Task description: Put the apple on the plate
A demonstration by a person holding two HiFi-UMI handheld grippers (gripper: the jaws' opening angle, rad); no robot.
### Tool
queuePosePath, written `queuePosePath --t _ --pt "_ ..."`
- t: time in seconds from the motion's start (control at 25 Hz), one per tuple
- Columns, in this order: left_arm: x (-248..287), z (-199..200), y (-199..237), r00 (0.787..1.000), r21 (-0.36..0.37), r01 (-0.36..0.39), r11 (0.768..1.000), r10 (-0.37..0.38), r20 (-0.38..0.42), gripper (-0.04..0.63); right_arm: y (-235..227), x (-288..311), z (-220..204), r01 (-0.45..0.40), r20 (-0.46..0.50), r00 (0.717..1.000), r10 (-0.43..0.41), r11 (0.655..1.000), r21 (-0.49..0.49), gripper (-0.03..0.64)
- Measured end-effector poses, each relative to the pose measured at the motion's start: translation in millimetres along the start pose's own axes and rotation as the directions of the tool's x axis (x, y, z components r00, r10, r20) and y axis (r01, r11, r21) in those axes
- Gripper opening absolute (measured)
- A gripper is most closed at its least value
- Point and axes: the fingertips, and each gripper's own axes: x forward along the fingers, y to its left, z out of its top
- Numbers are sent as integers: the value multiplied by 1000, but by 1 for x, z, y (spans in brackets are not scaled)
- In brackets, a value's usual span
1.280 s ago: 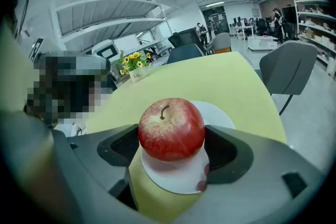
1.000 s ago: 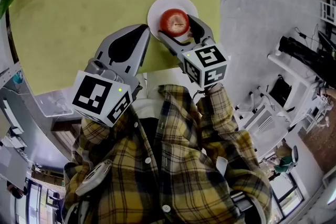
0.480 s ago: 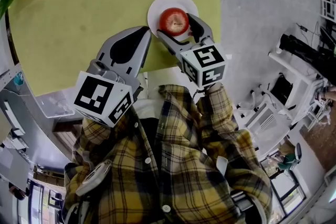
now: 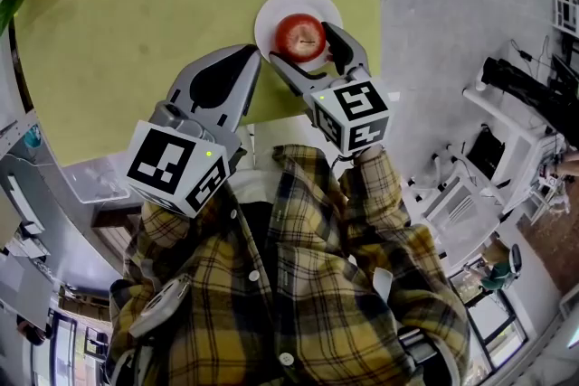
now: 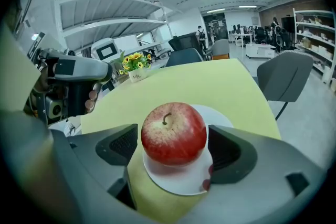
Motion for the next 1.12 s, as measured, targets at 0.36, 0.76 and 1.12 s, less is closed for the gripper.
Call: queuePosePath --t 0.36,0.76,1.12 --pt "0 13 1 1000 14 -1 1000 0 15 6 1 -13 17 1 22 1000 -1 1000 -15 390" --pt "-8 51 -11 998 61 -5 998 1 68 6 18 -46 54 -17 97 995 16 1000 10 388" --pt "-16 97 -27 989 130 -4 992 -15 145 6 30 -82 106 -15 204 979 22 999 -39 364"
